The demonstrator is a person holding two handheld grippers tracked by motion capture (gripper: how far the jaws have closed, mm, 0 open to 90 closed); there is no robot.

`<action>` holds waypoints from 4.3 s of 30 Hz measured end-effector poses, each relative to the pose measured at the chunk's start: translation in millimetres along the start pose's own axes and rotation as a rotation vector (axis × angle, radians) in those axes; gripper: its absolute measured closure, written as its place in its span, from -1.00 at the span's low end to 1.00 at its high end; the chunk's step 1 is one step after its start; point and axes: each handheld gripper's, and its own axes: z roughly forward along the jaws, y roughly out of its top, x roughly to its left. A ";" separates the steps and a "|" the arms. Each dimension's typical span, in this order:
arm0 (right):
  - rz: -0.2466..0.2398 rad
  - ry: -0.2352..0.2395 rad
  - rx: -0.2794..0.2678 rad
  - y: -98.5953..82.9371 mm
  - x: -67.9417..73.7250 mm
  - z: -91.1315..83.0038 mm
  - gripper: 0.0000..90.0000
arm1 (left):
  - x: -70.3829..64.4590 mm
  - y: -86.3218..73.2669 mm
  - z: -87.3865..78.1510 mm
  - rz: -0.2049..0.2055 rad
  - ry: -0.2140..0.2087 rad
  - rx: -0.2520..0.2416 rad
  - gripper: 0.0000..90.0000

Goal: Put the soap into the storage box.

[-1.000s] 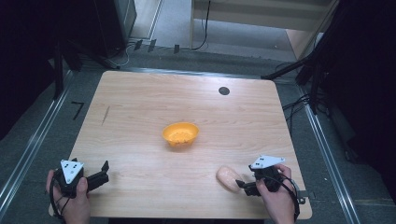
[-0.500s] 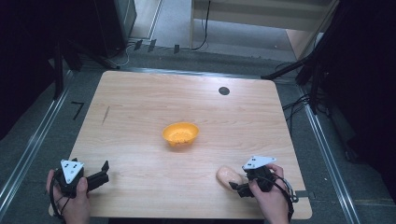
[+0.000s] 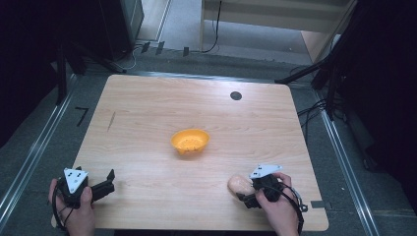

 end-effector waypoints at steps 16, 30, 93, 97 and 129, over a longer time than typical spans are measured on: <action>-0.019 -0.046 0.042 3.1 8.3 13.3 -0.38 | 0.7 0.1 -0.1 -0.003 -0.002 0.003 -1.00; -0.053 -0.047 0.061 5.0 9.6 15.2 -0.30 | 1.1 0.0 -0.2 -0.008 -0.001 0.001 -1.00; -0.322 0.057 0.012 75.8 -20.7 -6.7 -0.26 | 0.9 0.1 -0.1 -0.004 0.000 0.003 -1.00; -0.333 0.058 0.015 80.9 -22.3 -6.4 -0.26 | 0.8 0.0 0.0 -0.003 0.000 0.002 -1.00; -0.414 0.131 0.009 129.0 -29.9 0.9 -0.26 | 0.2 0.3 0.7 0.003 -0.001 0.005 -1.00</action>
